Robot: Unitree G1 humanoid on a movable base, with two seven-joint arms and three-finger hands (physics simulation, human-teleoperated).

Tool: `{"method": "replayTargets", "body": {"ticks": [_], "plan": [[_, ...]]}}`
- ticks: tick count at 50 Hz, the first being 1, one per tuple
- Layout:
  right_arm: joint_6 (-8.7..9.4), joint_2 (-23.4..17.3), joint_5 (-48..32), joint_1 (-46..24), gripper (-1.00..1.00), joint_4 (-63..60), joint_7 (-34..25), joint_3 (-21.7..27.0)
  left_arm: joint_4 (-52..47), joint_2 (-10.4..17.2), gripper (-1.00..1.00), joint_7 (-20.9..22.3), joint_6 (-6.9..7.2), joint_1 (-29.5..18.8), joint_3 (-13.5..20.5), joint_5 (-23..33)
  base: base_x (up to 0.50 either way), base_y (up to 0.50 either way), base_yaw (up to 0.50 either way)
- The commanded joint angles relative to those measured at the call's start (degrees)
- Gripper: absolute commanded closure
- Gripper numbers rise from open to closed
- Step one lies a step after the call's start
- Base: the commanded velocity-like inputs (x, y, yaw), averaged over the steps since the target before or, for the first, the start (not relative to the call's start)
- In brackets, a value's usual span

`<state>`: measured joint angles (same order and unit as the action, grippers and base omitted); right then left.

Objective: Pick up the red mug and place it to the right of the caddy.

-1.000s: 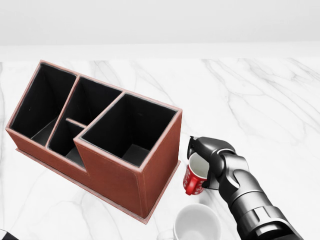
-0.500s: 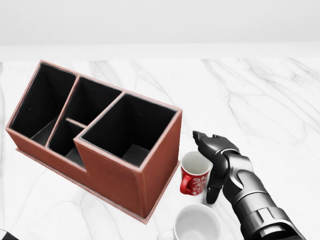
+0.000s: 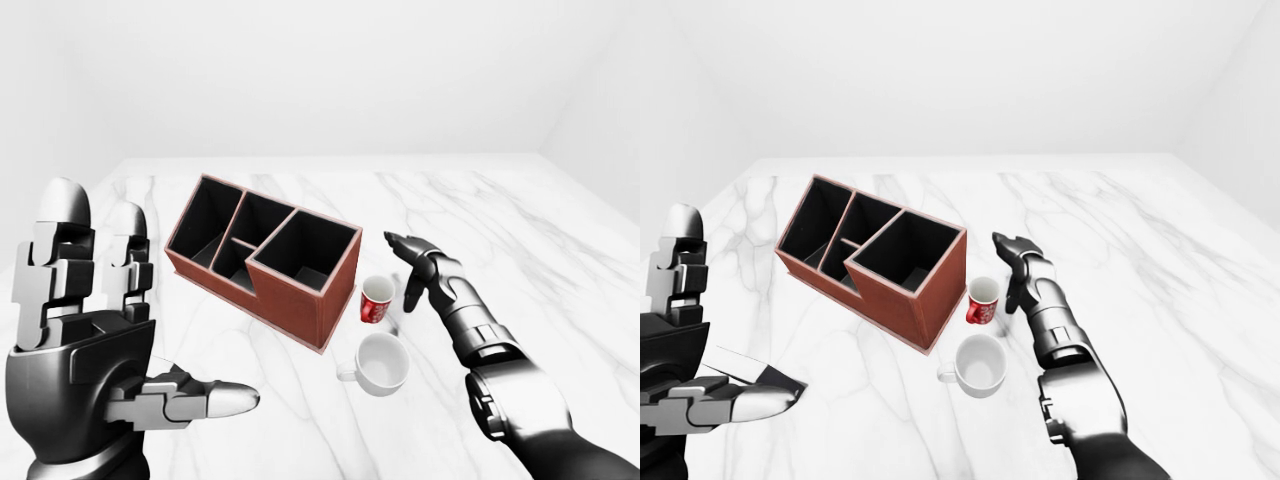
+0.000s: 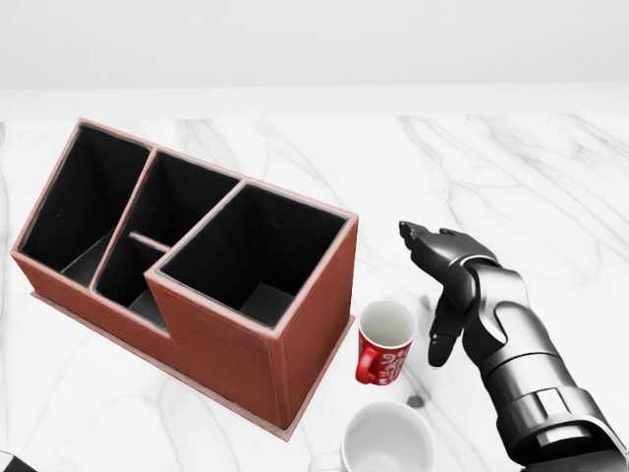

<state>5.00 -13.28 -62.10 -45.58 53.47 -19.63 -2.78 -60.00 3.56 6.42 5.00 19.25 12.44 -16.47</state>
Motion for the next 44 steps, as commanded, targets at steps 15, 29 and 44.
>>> {"method": "replayTargets", "body": {"ticks": [15,29,44], "plan": [[0.00,-7.43,1.19,-5.70,-1.00,-18.47,-17.49,5.84,0.00,-0.04,-1.00,0.14,0.00,0.42,-0.84,0.67,0.00,0.00,0.00],[0.00,-14.84,7.56,-8.35,-1.00,-35.75,-20.37,10.86,0.00,1.23,-1.00,-0.78,0.00,1.02,-0.90,-0.56,0.00,0.00,0.00],[0.00,-19.76,15.05,8.00,-1.00,-72.11,-20.37,19.52,0.00,6.49,-1.00,-5.21,0.00,3.34,-2.74,-4.19,0.00,0.00,0.00]]}}
